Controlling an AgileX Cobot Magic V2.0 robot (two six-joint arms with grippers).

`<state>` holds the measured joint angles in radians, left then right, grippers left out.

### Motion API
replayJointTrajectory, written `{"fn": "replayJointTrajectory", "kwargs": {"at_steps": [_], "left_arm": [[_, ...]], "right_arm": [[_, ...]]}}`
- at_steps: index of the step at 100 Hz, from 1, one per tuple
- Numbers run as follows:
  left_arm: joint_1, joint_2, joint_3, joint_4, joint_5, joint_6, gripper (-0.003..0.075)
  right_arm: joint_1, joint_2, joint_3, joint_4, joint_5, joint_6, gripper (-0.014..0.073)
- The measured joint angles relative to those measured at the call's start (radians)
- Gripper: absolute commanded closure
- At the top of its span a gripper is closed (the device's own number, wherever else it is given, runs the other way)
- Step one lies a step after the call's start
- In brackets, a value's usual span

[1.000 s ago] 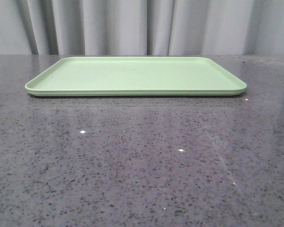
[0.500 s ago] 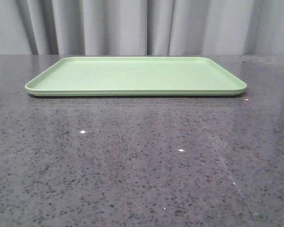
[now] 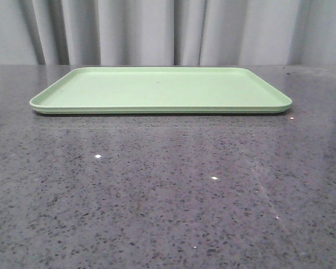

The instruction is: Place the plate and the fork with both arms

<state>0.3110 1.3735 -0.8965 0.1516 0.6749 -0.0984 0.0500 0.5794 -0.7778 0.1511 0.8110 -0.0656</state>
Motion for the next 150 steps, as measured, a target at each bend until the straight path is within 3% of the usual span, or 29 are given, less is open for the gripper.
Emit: {"fn": "replayJointTrajectory", "kwargs": {"at_steps": [21, 68, 102, 150], "left_arm": [[0.000, 0.000, -0.002, 0.000, 0.002, 0.000, 0.0741], [0.012, 0.000, -0.008, -0.035, 0.019, 0.000, 0.0740], [0.155, -0.055, -0.008, -0.361, 0.060, 0.249, 0.0740], [0.185, -0.176, -0.004, -0.517, 0.099, 0.344, 0.0740]], "right_arm": [[0.000, 0.000, 0.000, 0.000, 0.000, 0.000, 0.0137], [0.000, 0.000, 0.000, 0.000, 0.007, 0.000, 0.0137], [0.000, 0.000, 0.000, 0.000, 0.007, 0.000, 0.0137], [0.000, 0.000, 0.000, 0.000, 0.007, 0.000, 0.0137]]}}
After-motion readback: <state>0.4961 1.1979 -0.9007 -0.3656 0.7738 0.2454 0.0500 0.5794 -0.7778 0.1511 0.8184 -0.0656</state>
